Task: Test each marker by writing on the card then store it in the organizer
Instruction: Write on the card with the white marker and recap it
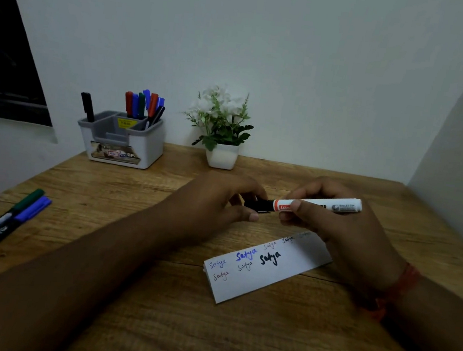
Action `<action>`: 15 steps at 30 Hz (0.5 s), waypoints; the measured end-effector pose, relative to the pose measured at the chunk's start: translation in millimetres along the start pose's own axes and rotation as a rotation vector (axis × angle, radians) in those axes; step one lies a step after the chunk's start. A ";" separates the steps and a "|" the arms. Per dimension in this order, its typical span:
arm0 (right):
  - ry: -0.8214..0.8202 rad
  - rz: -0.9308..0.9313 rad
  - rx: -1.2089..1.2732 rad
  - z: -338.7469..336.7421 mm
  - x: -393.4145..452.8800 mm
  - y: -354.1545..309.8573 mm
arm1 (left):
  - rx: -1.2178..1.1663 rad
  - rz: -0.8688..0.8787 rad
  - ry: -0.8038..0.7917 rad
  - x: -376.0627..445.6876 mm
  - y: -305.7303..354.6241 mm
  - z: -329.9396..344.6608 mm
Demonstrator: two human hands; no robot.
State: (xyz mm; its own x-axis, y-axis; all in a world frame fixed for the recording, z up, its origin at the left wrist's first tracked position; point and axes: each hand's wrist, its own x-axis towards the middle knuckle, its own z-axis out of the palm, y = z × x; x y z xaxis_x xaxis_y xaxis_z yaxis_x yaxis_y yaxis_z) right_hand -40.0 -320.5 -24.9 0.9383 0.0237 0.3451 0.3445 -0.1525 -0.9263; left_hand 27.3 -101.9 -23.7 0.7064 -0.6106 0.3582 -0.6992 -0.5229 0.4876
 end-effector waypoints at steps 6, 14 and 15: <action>-0.038 0.037 0.196 -1.3 -0.7 -1.6 | -0.199 -0.039 0.001 -2.5 2.4 -3.9; -0.061 0.101 0.235 -1.4 -1.1 -1.8 | -0.340 -0.040 -0.054 -4.3 11.4 -9.8; -0.047 0.110 0.249 -1.1 -0.7 -1.4 | -0.384 -0.055 -0.049 -4.4 11.5 -8.8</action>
State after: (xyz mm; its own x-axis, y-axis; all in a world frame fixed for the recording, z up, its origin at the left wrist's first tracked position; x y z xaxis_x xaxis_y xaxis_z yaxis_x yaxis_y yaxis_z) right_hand -41.2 -321.4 -23.6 0.9689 0.0673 0.2381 0.2316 0.0909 -0.9685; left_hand 17.1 -100.1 -12.6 0.7289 -0.6205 0.2892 -0.5616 -0.3003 0.7710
